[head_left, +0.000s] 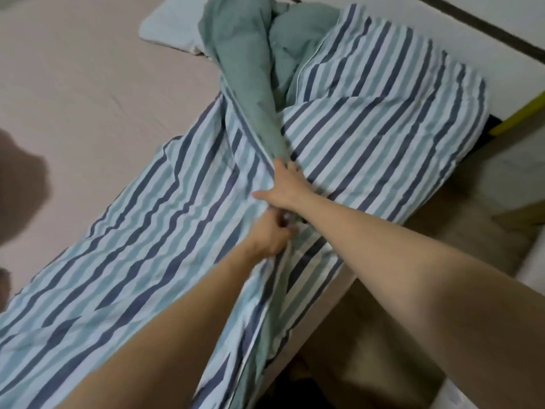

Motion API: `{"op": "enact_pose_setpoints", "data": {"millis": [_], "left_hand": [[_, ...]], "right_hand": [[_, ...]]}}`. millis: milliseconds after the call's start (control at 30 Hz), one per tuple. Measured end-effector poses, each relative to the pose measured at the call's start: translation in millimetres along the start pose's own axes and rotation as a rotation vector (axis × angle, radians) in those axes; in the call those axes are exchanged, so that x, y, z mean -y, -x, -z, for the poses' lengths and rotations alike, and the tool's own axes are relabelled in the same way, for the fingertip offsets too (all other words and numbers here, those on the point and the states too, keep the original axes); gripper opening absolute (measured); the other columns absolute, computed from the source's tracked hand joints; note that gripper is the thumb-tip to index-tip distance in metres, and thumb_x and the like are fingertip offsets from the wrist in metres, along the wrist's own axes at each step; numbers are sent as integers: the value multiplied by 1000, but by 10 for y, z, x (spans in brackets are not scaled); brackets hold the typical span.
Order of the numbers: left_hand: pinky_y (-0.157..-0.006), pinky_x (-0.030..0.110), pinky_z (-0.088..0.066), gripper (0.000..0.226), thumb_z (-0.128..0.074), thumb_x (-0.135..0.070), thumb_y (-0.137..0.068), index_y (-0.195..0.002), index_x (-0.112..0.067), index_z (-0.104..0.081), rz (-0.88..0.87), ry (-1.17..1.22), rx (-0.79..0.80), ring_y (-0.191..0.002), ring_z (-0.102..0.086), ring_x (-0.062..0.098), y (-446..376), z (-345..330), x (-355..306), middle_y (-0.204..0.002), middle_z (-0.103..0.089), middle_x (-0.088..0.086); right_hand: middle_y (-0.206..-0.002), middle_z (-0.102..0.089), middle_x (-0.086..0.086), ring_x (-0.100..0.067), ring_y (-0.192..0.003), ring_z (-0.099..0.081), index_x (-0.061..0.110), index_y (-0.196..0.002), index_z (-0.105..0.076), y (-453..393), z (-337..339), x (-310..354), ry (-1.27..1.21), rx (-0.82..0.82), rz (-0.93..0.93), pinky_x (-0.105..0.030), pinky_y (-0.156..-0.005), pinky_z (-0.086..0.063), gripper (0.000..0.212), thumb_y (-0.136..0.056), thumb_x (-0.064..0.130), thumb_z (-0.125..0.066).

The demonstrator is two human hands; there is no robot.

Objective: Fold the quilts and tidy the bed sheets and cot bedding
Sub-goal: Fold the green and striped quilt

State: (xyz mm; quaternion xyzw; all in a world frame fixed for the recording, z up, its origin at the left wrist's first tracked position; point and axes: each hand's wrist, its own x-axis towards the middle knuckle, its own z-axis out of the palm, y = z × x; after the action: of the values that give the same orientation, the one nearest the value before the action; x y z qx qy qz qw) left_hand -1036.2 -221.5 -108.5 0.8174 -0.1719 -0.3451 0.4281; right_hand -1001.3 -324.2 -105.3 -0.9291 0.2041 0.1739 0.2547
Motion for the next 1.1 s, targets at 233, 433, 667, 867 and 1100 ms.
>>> {"op": "enact_pose_setpoints", "data": {"millis": [233, 433, 667, 867, 1100], "left_hand": [[-79, 35, -51, 10, -61, -13, -93, -95, -5, -65, -63, -23, 589, -77, -60, 17, 59, 104, -226, -86, -67, 14], [-71, 28, -53, 22, -53, -11, -95, -115, -4, -62, 192, 14, 155, -80, -60, 19, -525, 502, -560, -97, -65, 12], [-80, 38, -52, 20, -53, -23, -95, -88, -4, -52, 241, 174, -288, -67, -47, 20, -1760, 497, -1244, -71, -45, 7], [-100, 38, -44, 74, -68, -44, -84, -139, -1, -42, 436, 335, -537, -123, -51, 32, -3078, 398, -1304, -136, -52, 13], [-86, 40, -54, 44, -65, -6, -82, -123, 3, -53, 439, 524, -521, -102, -61, 32, -3867, 360, -1641, -114, -61, 16]], "right_hand": [[-104, -62, -18, -34, -93, -58, 3, -107, -57, -90, 503, -932, -276, -630, -277, -31, -67, -38, 22, -93, 2, -41], [-88, -56, -12, -29, -79, -57, 5, -78, -56, 47, 865, -1412, 1, -7, -429, -29, -65, -42, 16, -91, 12, -49], [-95, -55, -3, -24, -87, -53, 11, -98, -53, -991, 1657, -1365, -285, -290, -168, -31, -71, -41, 15, -92, 24, -53], [-91, -55, 1, -17, -85, -52, 15, -104, -52, -2264, 1888, -1505, -322, -178, 7, -29, -69, -39, 14, -96, 27, -51], [-124, -53, -4, -18, -106, -53, 14, -133, -42, -3024, 2273, -1667, -521, -55, 61, -29, -86, -42, 51, -93, 44, -55]]}}
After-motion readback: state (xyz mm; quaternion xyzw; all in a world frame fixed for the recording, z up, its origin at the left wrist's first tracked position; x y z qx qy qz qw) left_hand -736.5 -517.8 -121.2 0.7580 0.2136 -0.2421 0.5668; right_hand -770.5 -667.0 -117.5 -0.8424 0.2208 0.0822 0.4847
